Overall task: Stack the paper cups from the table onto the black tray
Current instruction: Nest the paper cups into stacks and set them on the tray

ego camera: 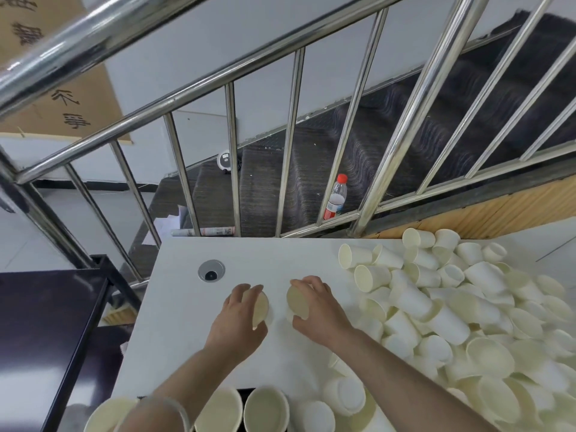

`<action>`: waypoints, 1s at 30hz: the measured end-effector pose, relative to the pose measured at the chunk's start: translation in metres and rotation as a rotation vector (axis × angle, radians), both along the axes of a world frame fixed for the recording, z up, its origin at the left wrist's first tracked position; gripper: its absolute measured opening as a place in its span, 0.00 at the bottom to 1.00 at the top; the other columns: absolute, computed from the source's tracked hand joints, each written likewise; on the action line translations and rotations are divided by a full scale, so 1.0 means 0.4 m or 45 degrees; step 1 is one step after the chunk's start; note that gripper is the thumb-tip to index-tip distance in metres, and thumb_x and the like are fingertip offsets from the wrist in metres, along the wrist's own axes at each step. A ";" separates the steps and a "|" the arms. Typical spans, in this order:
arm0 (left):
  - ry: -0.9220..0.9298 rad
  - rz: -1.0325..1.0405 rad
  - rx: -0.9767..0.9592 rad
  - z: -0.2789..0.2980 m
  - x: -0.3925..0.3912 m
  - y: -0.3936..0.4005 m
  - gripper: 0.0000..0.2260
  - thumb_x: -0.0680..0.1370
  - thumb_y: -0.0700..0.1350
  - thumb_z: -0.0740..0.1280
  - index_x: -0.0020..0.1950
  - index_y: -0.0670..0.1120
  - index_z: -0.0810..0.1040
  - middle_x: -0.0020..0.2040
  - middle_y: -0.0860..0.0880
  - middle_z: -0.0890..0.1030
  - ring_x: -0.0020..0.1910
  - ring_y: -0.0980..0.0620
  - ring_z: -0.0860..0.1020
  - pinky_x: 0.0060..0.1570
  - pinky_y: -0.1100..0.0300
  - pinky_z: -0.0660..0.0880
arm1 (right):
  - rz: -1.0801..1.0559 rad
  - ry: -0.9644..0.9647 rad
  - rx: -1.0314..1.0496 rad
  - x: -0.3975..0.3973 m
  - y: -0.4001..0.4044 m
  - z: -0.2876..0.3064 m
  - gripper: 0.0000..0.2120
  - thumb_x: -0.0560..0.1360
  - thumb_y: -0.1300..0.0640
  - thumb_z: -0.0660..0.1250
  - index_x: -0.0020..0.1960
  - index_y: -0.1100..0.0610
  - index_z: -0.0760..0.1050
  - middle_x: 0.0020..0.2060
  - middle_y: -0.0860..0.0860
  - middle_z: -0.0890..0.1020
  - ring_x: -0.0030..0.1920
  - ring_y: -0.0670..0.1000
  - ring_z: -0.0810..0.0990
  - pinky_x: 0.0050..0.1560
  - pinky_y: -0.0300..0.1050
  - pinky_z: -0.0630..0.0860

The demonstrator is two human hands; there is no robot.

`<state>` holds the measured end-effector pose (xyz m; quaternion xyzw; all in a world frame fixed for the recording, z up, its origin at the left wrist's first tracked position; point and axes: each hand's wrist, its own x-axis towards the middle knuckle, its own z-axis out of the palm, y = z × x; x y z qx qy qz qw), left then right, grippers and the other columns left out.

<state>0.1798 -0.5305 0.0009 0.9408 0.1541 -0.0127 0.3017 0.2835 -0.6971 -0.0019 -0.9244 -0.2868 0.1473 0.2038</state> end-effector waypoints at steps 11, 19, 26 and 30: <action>-0.255 0.075 -0.030 0.126 -0.298 0.104 0.31 0.74 0.49 0.69 0.75 0.51 0.62 0.71 0.55 0.65 0.67 0.53 0.69 0.60 0.61 0.69 | 0.067 -0.056 0.194 -0.276 0.077 0.118 0.33 0.71 0.56 0.68 0.74 0.47 0.62 0.66 0.46 0.62 0.68 0.48 0.61 0.63 0.42 0.70; -0.297 0.066 0.034 0.159 -0.497 0.151 0.31 0.74 0.50 0.69 0.75 0.51 0.61 0.71 0.56 0.64 0.67 0.55 0.68 0.59 0.64 0.70 | 0.193 -0.012 0.218 -0.471 0.128 0.158 0.33 0.72 0.55 0.68 0.75 0.47 0.61 0.65 0.43 0.62 0.68 0.44 0.62 0.64 0.39 0.68; -0.214 0.079 0.043 0.143 -0.636 0.185 0.32 0.74 0.52 0.70 0.75 0.51 0.61 0.72 0.56 0.64 0.70 0.56 0.65 0.60 0.63 0.69 | 0.298 0.068 0.117 -0.614 0.149 0.145 0.33 0.72 0.52 0.67 0.75 0.44 0.60 0.65 0.41 0.62 0.67 0.42 0.62 0.65 0.39 0.67; -0.146 0.071 0.075 0.135 -0.675 0.194 0.32 0.74 0.52 0.69 0.75 0.52 0.61 0.72 0.57 0.64 0.69 0.56 0.65 0.58 0.64 0.70 | 0.321 0.084 0.066 -0.667 0.158 0.127 0.34 0.71 0.51 0.67 0.74 0.42 0.60 0.65 0.40 0.62 0.67 0.42 0.63 0.66 0.42 0.67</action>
